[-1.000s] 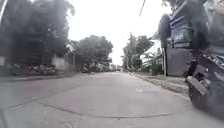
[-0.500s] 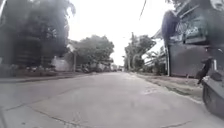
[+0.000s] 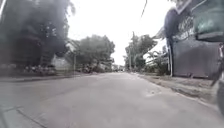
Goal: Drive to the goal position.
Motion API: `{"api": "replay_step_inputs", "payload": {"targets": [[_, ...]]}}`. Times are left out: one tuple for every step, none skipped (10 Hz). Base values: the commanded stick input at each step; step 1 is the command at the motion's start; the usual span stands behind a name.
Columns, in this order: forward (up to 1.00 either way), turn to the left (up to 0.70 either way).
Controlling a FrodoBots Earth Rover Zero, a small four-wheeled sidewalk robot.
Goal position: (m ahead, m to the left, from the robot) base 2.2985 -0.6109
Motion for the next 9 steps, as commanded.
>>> {"api": "replay_step_inputs", "payload": {"targets": [[0.50, 0.00], [0.50, 0.00], [0.50, 0.00], [0.50, 0.00], [0.50, 0.00], [0.50, 0.00], [0.50, 0.00], [0.50, 0.00], [0.50, 0.00]]}}
